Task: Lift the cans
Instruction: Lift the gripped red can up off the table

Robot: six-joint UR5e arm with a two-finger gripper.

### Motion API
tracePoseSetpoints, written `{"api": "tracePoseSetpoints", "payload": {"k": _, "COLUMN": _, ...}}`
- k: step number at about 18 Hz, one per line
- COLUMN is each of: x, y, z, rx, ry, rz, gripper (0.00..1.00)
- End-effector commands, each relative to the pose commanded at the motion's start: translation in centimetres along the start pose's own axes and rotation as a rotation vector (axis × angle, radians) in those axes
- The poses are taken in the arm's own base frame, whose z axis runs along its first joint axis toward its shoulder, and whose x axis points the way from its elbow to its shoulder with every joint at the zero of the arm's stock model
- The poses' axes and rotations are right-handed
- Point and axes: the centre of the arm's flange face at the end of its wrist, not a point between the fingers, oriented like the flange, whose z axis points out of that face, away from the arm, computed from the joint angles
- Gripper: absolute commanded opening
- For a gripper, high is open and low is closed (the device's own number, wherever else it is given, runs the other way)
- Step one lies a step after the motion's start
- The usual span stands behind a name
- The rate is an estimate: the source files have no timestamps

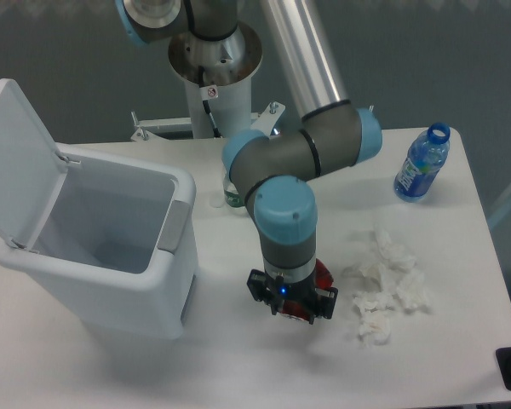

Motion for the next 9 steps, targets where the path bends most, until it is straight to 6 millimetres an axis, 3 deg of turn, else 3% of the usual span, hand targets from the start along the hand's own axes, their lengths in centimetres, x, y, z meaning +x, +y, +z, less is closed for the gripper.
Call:
{"api": "tracePoseSetpoints", "payload": {"k": 4, "x": -0.5, "y": 0.1, "z": -3.2, "rx": 0.098, "ry": 0.017, "rz": 0.022, "gripper": 0.56}}
{"api": "tracePoseSetpoints", "payload": {"k": 9, "x": -0.4, "y": 0.2, "z": -3.7, "rx": 0.110, "ry": 0.019, "rz": 0.021, "gripper": 0.56}}
